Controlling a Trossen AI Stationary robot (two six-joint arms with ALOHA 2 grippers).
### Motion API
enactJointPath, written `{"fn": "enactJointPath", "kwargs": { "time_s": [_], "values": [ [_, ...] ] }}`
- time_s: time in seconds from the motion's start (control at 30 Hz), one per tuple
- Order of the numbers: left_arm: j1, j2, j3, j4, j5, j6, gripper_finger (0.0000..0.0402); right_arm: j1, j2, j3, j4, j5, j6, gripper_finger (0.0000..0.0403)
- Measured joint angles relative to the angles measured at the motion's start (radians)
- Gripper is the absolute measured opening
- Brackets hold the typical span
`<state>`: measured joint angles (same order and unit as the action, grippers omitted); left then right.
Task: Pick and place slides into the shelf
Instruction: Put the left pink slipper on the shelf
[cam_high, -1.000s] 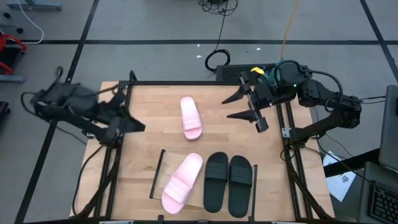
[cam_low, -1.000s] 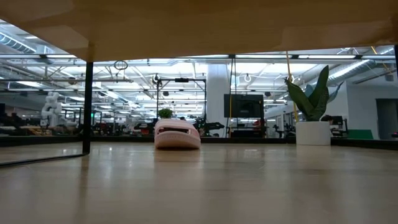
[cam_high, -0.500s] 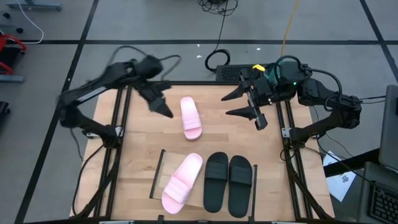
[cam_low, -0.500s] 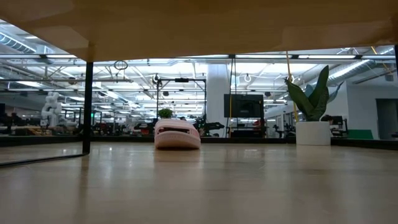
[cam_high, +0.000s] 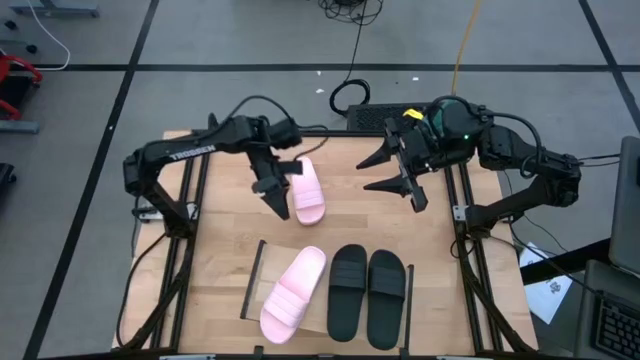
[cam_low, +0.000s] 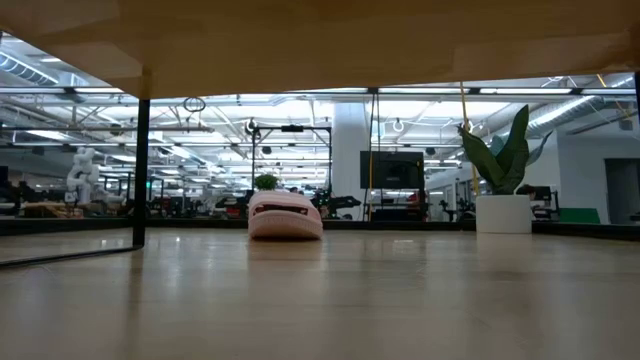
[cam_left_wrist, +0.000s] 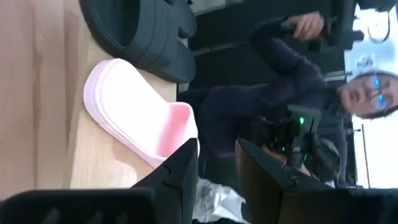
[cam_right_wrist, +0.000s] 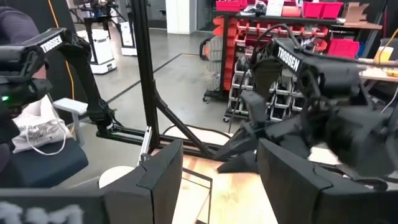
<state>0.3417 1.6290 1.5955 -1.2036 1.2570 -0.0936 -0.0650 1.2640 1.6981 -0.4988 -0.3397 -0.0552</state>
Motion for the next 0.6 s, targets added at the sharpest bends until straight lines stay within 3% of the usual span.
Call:
{"fn": "enactJointPath", "kwargs": {
  "time_s": [0.27,0.6],
  "values": [
    [-0.092,0.108,0.000,-0.010,0.016,0.066,0.0109,0.000,0.000,0.000,0.001,0.002,-0.040,0.0196],
    [-0.105,0.225,0.001,-0.001,0.047,0.119,0.0109,-0.001,0.000,0.000,0.000,0.002,-0.043,0.0196]
  ]
}}
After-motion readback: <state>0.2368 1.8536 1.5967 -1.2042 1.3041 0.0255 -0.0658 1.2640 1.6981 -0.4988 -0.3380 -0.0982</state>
